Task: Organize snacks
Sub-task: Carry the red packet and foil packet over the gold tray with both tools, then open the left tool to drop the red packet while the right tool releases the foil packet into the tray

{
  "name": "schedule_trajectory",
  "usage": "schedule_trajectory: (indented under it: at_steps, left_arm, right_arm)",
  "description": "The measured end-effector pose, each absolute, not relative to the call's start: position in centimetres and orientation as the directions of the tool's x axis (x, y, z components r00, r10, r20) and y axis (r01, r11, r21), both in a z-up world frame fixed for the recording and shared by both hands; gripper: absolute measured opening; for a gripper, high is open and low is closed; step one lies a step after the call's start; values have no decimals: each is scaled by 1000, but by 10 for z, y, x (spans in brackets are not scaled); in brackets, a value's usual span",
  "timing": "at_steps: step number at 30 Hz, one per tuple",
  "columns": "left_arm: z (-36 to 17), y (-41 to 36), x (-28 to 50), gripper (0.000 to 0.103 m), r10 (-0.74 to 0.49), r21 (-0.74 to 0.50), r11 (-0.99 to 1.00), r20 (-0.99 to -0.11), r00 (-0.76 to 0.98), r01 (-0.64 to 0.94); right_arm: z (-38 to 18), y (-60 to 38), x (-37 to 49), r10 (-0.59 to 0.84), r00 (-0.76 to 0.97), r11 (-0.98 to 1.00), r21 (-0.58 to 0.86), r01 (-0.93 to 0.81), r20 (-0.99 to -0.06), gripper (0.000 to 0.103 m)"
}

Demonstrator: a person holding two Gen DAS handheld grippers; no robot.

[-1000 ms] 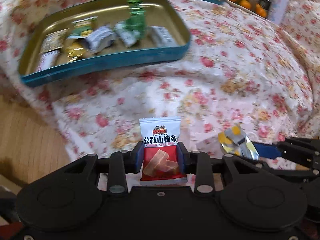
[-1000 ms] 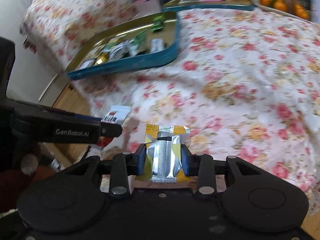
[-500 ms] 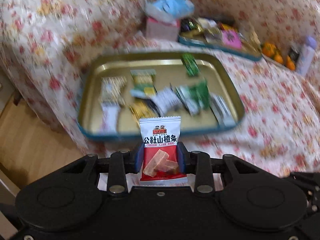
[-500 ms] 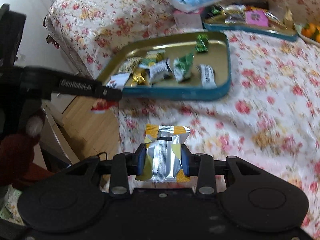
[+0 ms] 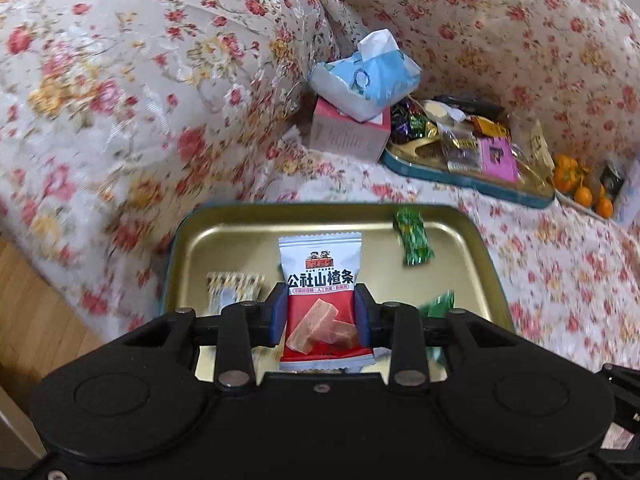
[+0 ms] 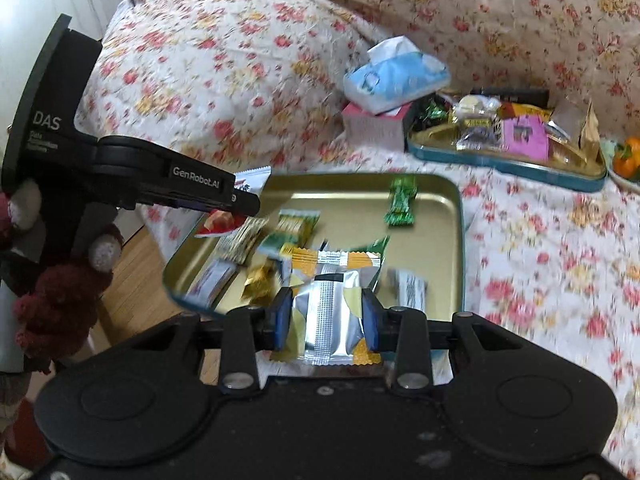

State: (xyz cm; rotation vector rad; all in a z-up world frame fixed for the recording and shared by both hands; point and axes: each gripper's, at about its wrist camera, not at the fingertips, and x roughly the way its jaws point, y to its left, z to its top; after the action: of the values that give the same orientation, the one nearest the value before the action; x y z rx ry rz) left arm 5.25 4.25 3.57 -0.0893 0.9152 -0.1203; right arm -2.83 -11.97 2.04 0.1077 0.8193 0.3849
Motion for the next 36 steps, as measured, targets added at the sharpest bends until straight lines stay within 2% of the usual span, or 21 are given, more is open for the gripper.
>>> schedule_trajectory:
  at_steps: [10, 17, 28, 36]
  left_arm:
    - [16, 39, 74, 42, -186, -183, 981, -791, 582, 64]
    - [11, 38, 72, 43, -255, -218, 967, -776, 577, 134]
    - [1, 43, 75, 47, -294, -274, 954, -772, 564, 122]
    - [4, 42, 66, 47, -206, -200, 977, -771, 602, 78]
  right_arm:
    - [23, -117, 6, 294, 669, 956, 204, -211, -683, 38]
    - [15, -112, 20, 239, 690, 971, 178, -161, -683, 38]
    - [7, -110, 29, 206, 691, 979, 144, -148, -693, 38]
    - [6, -112, 34, 190, 696, 982, 144, -124, -692, 38]
